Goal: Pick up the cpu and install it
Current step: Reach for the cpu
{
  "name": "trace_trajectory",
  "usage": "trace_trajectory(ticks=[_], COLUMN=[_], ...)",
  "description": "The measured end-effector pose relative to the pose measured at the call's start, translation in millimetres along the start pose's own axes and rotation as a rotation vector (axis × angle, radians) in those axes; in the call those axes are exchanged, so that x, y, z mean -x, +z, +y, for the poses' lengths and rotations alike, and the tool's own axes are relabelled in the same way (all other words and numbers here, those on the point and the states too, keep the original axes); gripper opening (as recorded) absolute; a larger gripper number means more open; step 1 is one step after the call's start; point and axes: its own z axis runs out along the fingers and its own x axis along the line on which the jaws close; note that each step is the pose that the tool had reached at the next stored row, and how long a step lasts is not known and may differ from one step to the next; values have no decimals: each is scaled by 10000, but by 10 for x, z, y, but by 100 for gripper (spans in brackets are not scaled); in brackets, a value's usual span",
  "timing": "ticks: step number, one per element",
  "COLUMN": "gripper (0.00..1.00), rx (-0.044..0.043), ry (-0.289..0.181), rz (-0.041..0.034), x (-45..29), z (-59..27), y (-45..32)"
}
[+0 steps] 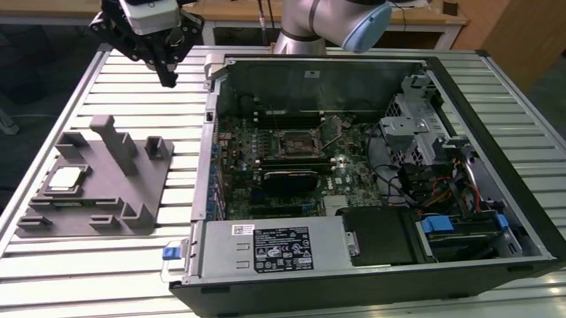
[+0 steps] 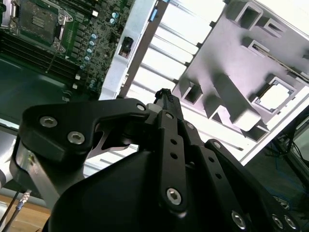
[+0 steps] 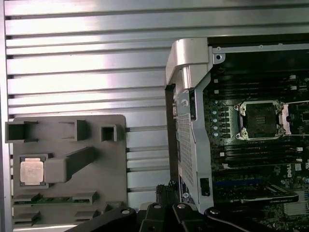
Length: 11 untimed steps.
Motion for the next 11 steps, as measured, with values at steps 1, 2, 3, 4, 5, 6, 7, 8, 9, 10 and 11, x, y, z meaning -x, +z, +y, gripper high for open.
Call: trace_trajectory(ticks=[1,2,3,4,5,6,7,8,9,10,11], gripper=[11,11,11,11,11,11,11,11,11,11,11], rx=[0,0,-1,-1,0,-1,-1,0,0,0,-1], ry=[0,0,0,-1,-1,-1,0,1,1,0,0], rz=[0,0,1,1,0,0,0,0,0,0,0], x=[-14,-29,-43,-58,-73,-88,-104,-119,-135,-151,-168], z=[-1,-2,-3,-4,-6,-7,-8,-9,-10,-11,-13], y=[0,-1,-2,-2,-2,-3,-3,-3,-4,-4,-5])
